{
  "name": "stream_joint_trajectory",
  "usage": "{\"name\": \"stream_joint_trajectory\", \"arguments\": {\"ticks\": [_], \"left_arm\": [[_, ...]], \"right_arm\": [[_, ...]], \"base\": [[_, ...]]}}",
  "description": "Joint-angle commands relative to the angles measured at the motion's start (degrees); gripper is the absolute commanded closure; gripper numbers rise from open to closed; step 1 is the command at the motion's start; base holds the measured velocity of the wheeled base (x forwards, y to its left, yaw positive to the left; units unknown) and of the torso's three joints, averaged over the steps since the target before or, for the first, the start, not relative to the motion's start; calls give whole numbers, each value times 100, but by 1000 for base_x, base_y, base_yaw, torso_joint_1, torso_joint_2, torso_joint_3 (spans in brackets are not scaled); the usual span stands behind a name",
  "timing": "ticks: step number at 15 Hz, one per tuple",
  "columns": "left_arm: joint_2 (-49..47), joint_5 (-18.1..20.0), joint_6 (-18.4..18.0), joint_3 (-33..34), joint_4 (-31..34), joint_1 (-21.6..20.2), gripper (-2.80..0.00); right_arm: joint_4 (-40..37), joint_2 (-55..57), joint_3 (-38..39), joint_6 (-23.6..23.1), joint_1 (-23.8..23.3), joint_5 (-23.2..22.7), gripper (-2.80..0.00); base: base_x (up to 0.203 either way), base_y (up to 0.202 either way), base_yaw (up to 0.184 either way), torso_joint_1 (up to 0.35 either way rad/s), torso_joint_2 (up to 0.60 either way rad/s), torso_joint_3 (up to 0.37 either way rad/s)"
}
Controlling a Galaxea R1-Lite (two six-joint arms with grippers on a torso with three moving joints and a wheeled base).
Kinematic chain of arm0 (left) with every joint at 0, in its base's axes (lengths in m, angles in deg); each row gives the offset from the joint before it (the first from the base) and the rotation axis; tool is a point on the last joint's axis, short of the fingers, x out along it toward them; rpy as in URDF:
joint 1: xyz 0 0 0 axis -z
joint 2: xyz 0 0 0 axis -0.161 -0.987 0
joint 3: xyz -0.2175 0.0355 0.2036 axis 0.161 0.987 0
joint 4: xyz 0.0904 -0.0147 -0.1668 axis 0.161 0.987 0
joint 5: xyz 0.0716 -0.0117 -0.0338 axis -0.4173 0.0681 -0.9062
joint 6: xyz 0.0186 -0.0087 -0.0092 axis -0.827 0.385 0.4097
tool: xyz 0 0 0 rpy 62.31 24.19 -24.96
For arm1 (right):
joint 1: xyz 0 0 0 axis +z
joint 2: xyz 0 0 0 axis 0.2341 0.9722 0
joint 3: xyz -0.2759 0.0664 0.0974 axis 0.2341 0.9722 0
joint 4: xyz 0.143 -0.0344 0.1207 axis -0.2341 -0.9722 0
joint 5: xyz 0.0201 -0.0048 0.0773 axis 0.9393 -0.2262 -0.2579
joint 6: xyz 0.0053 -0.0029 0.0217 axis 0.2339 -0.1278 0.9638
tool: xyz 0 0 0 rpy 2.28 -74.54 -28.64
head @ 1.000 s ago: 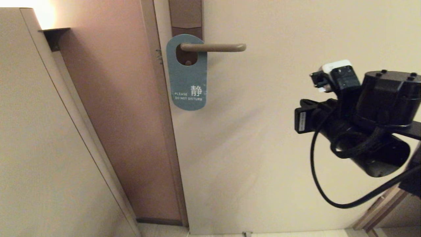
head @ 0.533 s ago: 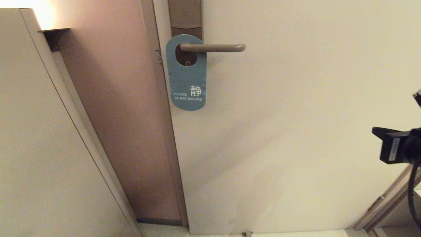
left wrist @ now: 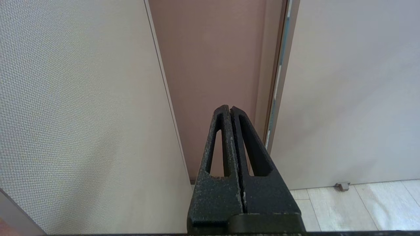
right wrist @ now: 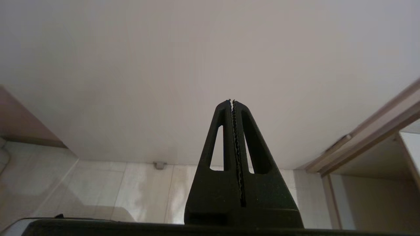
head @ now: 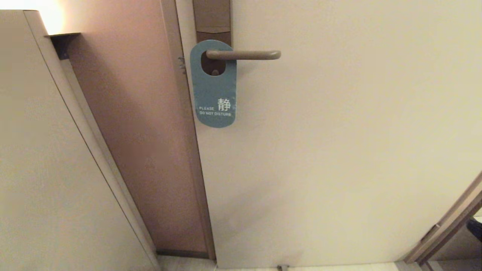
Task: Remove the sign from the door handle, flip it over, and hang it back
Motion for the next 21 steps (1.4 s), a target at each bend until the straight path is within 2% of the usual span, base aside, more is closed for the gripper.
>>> {"name": "stream_joint_trajectory", "arguments": {"ticks": [1, 3, 6, 10, 13, 21], "left_arm": [[-6, -1, 0, 0, 1, -2, 0], [-6, -1, 0, 0, 1, -2, 0], [-6, -1, 0, 0, 1, -2, 0], [-6, -1, 0, 0, 1, -2, 0], [-6, -1, 0, 0, 1, -2, 0], [-6, -1, 0, 0, 1, -2, 0]], "right_arm": [[366, -758, 698, -15, 69, -3, 0], [382, -1377, 967, -17, 104, -26, 0], [-562, -2308, 977, -28, -3, -92, 0], [-1613, -3529, 979, -179, -376, -625, 0], [-1689, -4159, 979, -206, -403, -679, 0], [-1706, -4185, 979, -111, -403, -670, 0]], "base": [[0, 0, 0, 0, 0, 0], [0, 0, 0, 0, 0, 0], [0, 0, 0, 0, 0, 0], [0, 0, 0, 0, 0, 0], [0, 0, 0, 0, 0, 0], [0, 0, 0, 0, 0, 0]]}}
